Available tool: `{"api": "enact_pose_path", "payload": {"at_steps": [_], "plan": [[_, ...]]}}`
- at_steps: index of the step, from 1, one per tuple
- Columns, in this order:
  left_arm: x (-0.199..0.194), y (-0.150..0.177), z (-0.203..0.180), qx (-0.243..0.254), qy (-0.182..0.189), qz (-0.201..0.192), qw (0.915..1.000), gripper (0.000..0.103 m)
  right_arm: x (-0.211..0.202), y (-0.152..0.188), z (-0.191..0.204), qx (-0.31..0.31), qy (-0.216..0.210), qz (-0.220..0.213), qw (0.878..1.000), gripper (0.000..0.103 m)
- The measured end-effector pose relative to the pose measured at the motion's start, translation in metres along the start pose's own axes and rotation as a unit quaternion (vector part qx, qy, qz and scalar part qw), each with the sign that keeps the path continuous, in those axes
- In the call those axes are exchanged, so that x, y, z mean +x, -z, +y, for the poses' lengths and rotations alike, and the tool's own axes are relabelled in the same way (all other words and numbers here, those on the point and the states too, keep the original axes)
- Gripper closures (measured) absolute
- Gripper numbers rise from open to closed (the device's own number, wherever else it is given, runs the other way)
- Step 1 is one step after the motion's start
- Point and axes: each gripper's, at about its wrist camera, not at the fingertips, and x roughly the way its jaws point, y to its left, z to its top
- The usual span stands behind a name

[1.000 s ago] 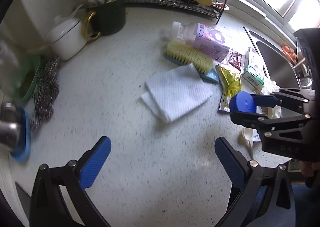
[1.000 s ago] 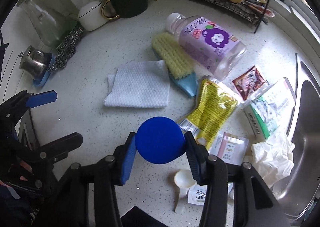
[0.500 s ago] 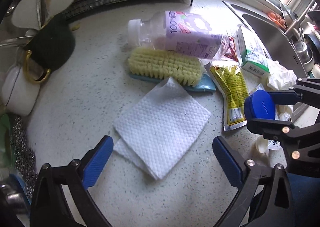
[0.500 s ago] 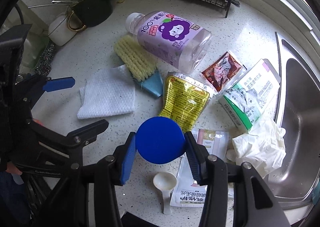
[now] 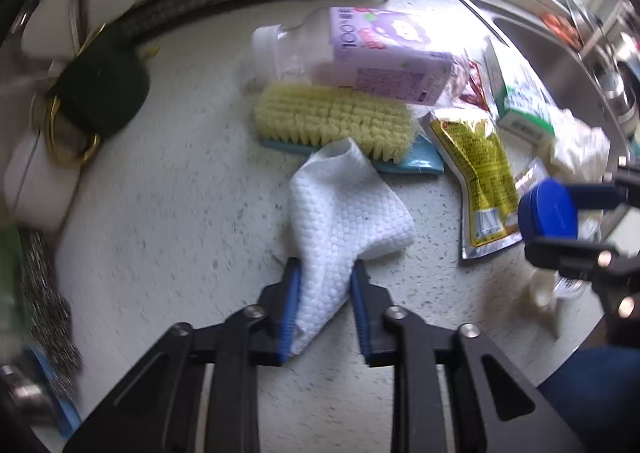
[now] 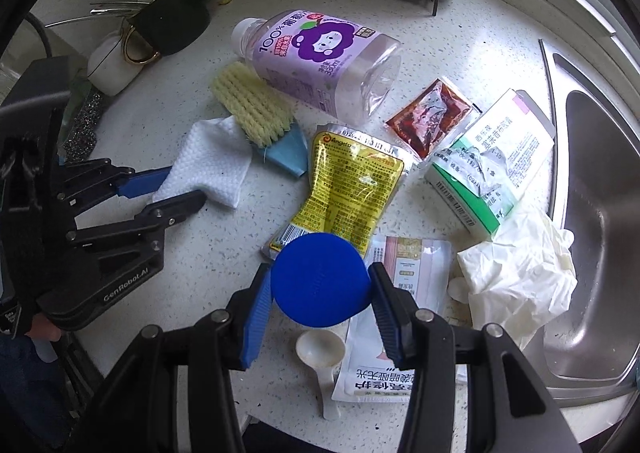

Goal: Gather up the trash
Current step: 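Grasp the white cloth with the left tool while the right tool holds the blue lid, then lower the white cloth and blue lid toward the red bin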

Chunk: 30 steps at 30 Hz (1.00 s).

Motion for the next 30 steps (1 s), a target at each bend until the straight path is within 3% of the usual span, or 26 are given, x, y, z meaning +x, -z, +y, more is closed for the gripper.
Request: {"api": "enact_pose_path", "payload": {"at_steps": [2,13,23,30], "plan": [[-0.009,0.009,0.003,-0.030,0.020,-0.004,0.9994,0.093,-0.004,0.005,0.001,-0.002,-0.004,-0.003,1.000,0.058],[-0.058,0.043,-0.042,-0.057,-0.002,-0.025,0.9981,0.094,-0.040,0.031,0.011,-0.031,-0.028,-0.033,0.999,0.058],[-0.109,0.075,-0.077,-0.108,-0.048,-0.053,0.9916,0.094,-0.078,0.067,0.007,-0.078,-0.049,-0.064,0.994,0.058],[-0.144,0.116,-0.136,-0.159,-0.094,-0.078,0.9797,0.094,-0.102,0.109,0.000,-0.135,-0.081,-0.085,0.984,0.058]]}}
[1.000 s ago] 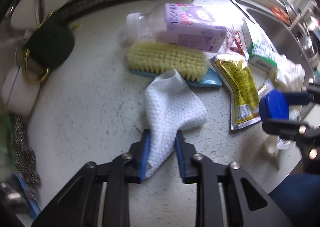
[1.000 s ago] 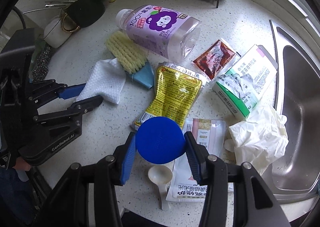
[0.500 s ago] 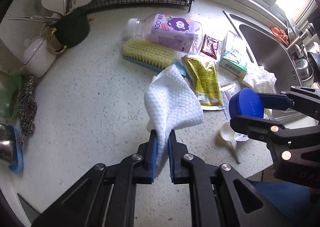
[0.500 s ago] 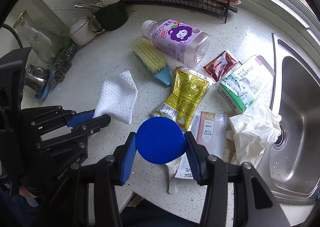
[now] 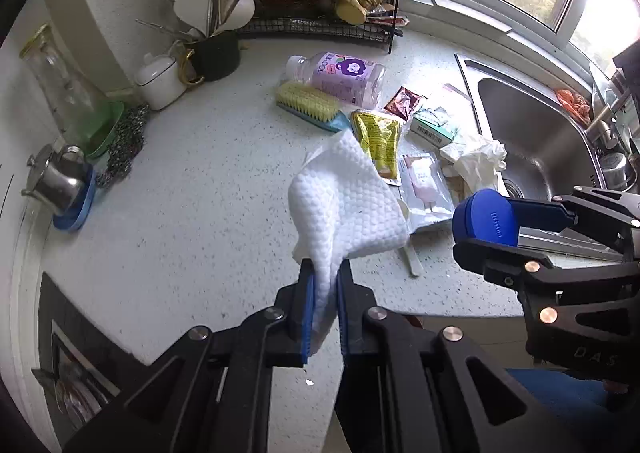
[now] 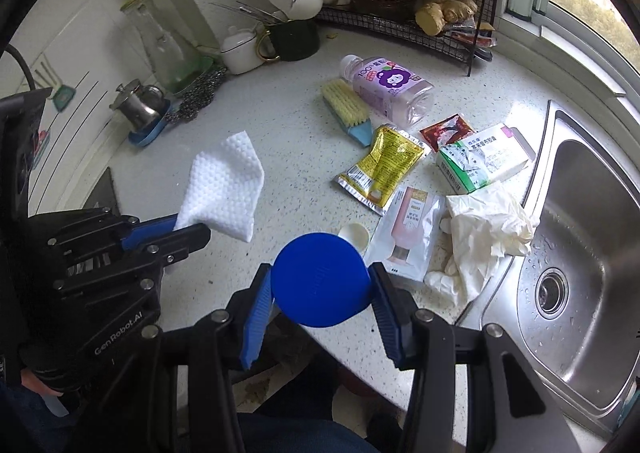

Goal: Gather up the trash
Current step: 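Lower the white cloth and blue lid toward the red bin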

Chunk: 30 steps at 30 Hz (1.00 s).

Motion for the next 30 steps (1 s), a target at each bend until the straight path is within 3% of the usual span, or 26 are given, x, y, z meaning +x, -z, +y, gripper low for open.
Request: {"api": "enact_pose_path", "payload": {"at_steps": [9,17,23,30], "plan": [[-0.041,0.085,-0.058,-0.077,-0.045,-0.010,0.9960,0.094,-0.039,0.077,-0.004,-0.063,-0.041,-0.006,0.997,0.058],[-0.046,0.147,-0.108,-0.105,-0.048,0.011,0.9932,0.094,-0.052,0.143,-0.013,-0.098,-0.057,0.014,0.994,0.058],[-0.017,0.181,-0.131,-0.111,-0.031,0.057,0.9917,0.094,-0.032,0.179,-0.019,-0.096,-0.057,0.052,0.992,0.058],[0.050,0.217,-0.140,-0.107,-0.010,0.115,0.9876,0.094,0.024,0.219,-0.032,-0.071,-0.044,0.098,0.992,0.058]]}}
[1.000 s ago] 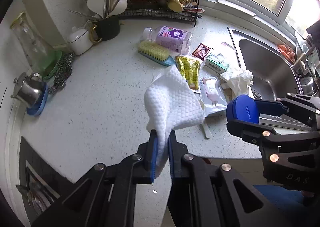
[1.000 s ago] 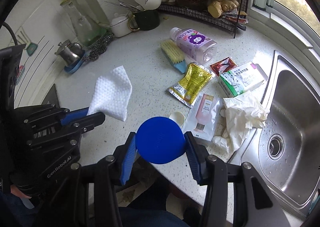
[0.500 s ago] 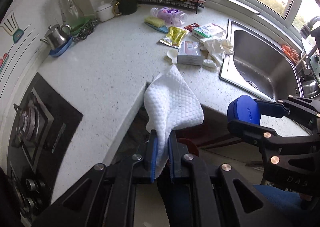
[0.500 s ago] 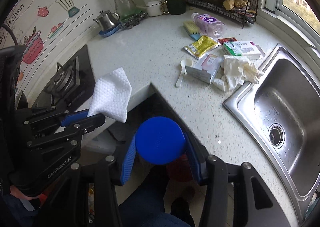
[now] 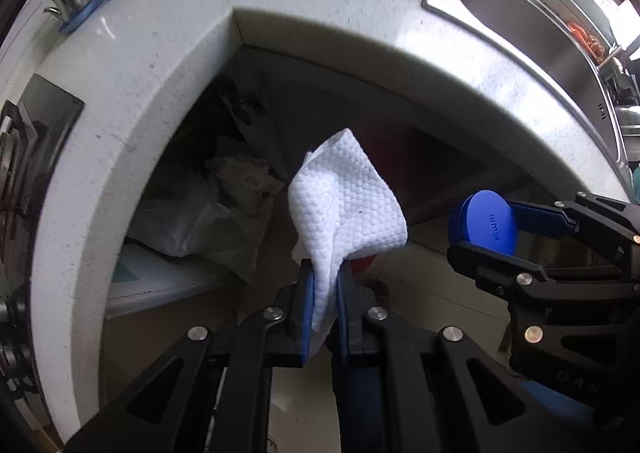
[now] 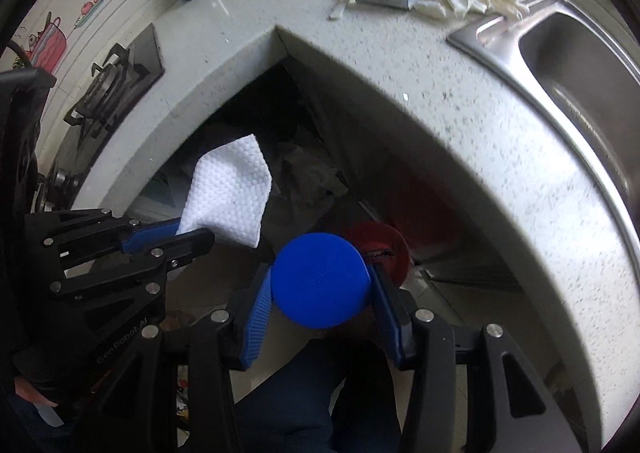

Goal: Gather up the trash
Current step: 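Lower the white cloth and blue lid toward the red bin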

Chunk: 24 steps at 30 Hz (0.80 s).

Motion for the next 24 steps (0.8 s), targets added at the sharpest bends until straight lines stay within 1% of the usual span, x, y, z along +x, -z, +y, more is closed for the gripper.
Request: {"api": "enact_pose_path", "payload": {"at_steps": [4,6,10,12,13,18,21,22,23,24], "plan": [[0.055,0.008,0.001,0.003,0.006,0.029,0.9996,0.094,0.045,0.015,-0.012,0.022,0.007,0.024,0.999,0.058],[0.076,0.011,0.000,0.009,0.019,0.035,0.9992,0.094,0.065,0.021,-0.017,0.029,0.016,0.041,0.999,0.058],[0.121,0.014,-0.001,0.013,0.034,0.048,0.9982,0.094,0.094,0.030,-0.024,0.033,0.027,0.042,0.998,0.058],[0.148,0.018,-0.003,0.013,0.044,0.060,0.9971,0.093,0.108,0.035,-0.030,0.041,0.029,0.045,0.998,0.058],[0.161,0.020,-0.004,0.016,0.044,0.064,0.9969,0.093,0.116,0.037,-0.034,0.046,0.031,0.048,0.997,0.058],[0.206,0.027,-0.015,0.028,0.053,0.075,0.9954,0.093,0.152,0.049,-0.050,0.048,0.049,0.065,0.996,0.058],[0.222,0.028,-0.019,0.034,0.056,0.083,0.9944,0.093,0.163,0.052,-0.061,0.049,0.055,0.072,0.995,0.058],[0.225,0.027,-0.018,0.034,0.055,0.082,0.9945,0.092,0.164,0.057,-0.067,0.051,0.054,0.073,0.995,0.058],[0.229,0.027,-0.020,0.037,0.049,0.081,0.9949,0.084,0.164,0.057,-0.070,0.054,0.055,0.073,0.994,0.058],[0.233,0.027,-0.020,0.038,0.046,0.081,0.9949,0.078,0.164,0.057,-0.071,0.057,0.056,0.073,0.994,0.058]]}}
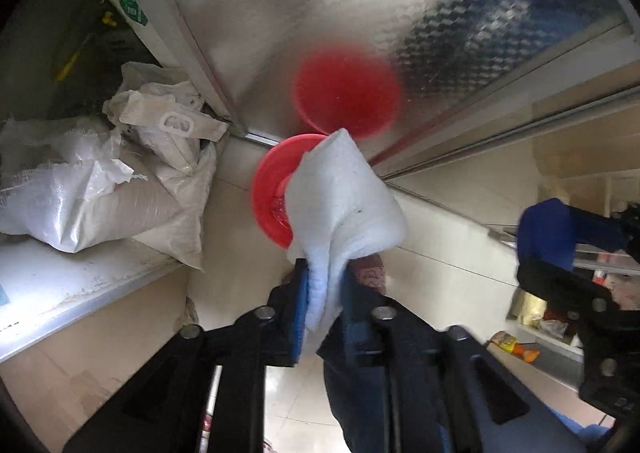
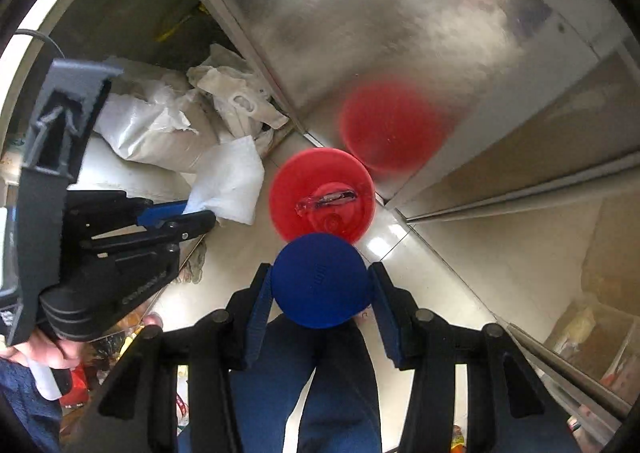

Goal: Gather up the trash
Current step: 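Lower the white cloth and blue lid toward the red bin, then open the left tool to drop the white cloth into the red bin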

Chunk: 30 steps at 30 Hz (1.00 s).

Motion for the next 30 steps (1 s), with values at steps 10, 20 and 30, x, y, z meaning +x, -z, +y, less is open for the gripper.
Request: {"api": "enact_pose_path", "payload": {"at_steps": [10,20,30], "plan": [[-0.016,-0.006,-0.002,0.008,-0.007,-0.011,0.9999,0.032,-0.002,0.008,-0.010,0.007,-0.009,0.001,1.000,0.058],[-0.028,0.004,0.008,-0.016,-0.015,-0.009,0.9997,0.028,0.004,-0.003,0.002,-0.018,-0.014,0.001,1.000,0.058],[-0.028,0.022,0.045,-0.084,-0.021,-0.017,0.9961,0.020,0.016,-0.009,0.022,-0.065,-0.015,0.020,0.998,0.058]]}}
